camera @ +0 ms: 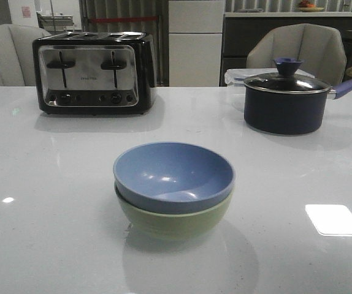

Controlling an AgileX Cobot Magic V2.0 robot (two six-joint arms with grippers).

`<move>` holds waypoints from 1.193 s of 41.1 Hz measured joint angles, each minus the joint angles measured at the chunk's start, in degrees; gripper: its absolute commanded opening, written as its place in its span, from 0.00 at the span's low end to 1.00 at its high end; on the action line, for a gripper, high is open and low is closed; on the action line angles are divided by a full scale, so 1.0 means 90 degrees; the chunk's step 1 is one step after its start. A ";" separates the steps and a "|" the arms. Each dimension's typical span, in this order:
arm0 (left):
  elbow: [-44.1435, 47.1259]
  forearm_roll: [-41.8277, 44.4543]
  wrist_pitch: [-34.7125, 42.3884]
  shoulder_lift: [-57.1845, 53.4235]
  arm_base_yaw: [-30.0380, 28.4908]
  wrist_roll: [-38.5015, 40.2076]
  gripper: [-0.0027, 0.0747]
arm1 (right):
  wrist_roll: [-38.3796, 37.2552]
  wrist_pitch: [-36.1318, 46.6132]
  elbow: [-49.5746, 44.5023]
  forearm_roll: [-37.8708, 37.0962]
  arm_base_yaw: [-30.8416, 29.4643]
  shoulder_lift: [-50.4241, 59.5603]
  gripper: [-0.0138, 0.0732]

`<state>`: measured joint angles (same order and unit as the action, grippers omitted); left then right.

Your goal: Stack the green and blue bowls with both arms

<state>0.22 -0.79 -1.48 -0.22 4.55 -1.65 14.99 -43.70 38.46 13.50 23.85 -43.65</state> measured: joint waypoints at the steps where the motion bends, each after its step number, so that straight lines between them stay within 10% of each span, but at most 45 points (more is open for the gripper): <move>1: 0.0000 0.0000 0.0000 0.0000 0.0000 0.0000 0.15 | 0.0000 0.0000 0.0000 0.0000 0.0000 0.0000 0.19; 27: 0.0000 0.0000 0.0000 0.0000 0.0011 0.0000 0.15 | 0.0000 0.2502 -0.2953 -0.0001 -0.2436 0.3560 0.19; 49: 0.0000 0.0000 0.0000 0.0000 0.0011 0.0000 0.15 | 0.0000 0.4066 -0.4451 0.0010 -0.2602 0.4919 0.19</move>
<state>0.22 -0.79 -1.48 -0.22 4.65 -1.65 14.99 -7.10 -1.61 13.60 0.44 0.62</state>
